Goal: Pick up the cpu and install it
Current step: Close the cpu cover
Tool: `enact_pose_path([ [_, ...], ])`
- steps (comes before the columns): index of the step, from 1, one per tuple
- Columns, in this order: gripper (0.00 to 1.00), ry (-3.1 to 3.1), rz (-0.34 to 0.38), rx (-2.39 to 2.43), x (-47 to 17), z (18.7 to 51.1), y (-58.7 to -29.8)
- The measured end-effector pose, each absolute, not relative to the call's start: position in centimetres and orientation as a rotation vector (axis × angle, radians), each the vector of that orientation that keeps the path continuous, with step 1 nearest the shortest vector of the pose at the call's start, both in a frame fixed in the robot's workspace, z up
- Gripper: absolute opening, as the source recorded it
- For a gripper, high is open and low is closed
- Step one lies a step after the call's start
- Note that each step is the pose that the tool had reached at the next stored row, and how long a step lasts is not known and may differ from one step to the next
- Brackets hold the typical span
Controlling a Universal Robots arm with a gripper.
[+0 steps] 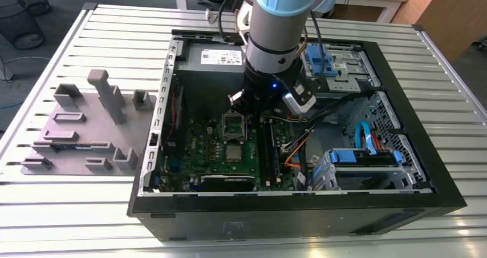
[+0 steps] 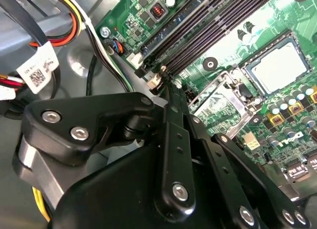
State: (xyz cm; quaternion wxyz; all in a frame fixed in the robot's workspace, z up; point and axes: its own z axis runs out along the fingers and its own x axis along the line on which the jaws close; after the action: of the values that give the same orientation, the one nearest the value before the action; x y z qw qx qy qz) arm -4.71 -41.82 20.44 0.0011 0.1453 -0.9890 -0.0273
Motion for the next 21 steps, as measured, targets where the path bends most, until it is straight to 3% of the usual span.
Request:
enact_pose_path([
  [21,0.11,-3.061,-0.084,0.69,-4.79,20.71,-41.9],
])
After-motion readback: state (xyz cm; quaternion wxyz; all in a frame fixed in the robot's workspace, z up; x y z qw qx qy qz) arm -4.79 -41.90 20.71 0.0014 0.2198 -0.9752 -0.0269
